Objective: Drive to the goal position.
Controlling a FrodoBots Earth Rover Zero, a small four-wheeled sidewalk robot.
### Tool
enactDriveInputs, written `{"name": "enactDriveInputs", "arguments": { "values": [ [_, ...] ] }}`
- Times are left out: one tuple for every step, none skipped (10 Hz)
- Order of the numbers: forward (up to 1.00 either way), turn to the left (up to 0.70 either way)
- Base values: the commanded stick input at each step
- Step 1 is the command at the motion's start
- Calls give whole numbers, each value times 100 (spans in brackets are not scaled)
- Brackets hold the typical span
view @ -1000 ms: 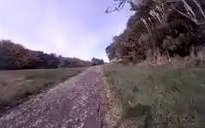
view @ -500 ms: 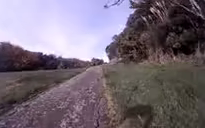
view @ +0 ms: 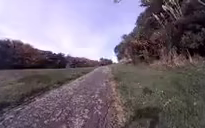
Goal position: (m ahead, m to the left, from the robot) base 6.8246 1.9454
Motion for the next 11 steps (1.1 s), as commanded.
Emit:
{"name": "enactDriveInputs", "arguments": {
  "values": [
    [85, 0],
    [85, 0],
    [85, 0],
    [85, 0],
    [85, 0],
    [85, 0],
    [85, 0],
    [85, 0],
    [85, 0],
    [85, 0],
    [85, 0]
  ]
}}
